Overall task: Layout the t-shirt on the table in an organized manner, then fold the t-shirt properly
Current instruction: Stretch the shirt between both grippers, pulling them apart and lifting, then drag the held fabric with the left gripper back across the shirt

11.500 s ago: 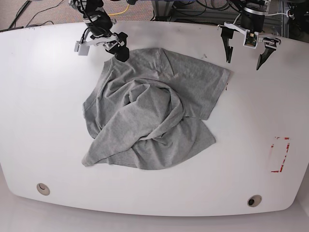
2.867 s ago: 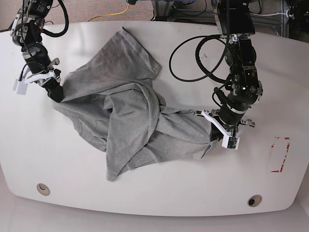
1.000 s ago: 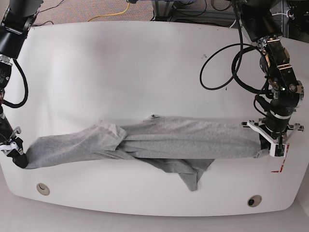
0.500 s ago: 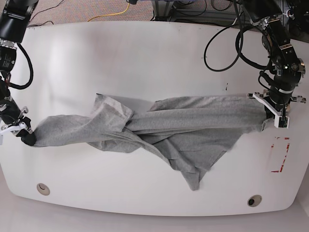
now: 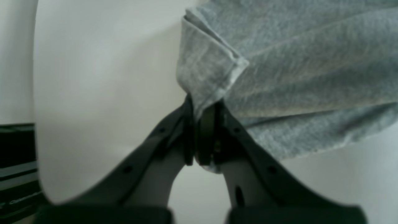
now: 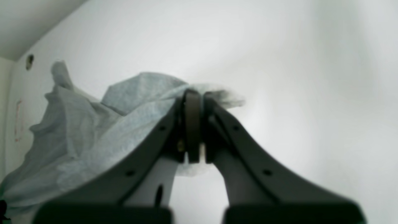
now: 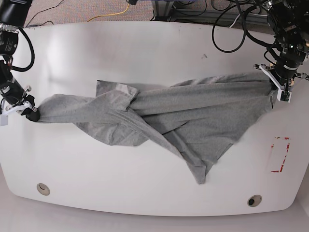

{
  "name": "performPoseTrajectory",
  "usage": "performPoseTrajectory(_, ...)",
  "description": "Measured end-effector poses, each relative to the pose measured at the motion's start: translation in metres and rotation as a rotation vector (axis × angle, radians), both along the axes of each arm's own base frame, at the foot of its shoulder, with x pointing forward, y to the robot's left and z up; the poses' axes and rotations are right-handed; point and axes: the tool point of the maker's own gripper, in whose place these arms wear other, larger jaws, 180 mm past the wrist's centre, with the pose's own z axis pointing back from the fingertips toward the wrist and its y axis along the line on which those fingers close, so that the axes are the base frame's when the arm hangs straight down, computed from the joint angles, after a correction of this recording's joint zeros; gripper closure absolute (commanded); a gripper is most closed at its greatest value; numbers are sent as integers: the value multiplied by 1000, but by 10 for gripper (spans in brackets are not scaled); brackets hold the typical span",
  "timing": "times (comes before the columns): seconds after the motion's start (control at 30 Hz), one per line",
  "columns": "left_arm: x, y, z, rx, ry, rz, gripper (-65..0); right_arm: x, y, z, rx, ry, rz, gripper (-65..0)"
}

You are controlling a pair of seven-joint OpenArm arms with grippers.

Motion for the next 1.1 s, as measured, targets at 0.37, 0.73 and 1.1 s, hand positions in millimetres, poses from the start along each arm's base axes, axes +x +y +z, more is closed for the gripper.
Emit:
performPoseTrajectory(0.37, -42, 10, -20, 14, 104, 6, 0, -43, -3, -26, 35, 58, -67, 0)
performPoseTrajectory(0.73, -55, 14, -25, 26, 142, 6, 0, -74, 13, -58, 91, 135, -86, 0)
performPoseTrajectory(1.1, -62, 25, -23, 69, 172, -16, -267, -78, 17, -67, 87, 147, -99, 0)
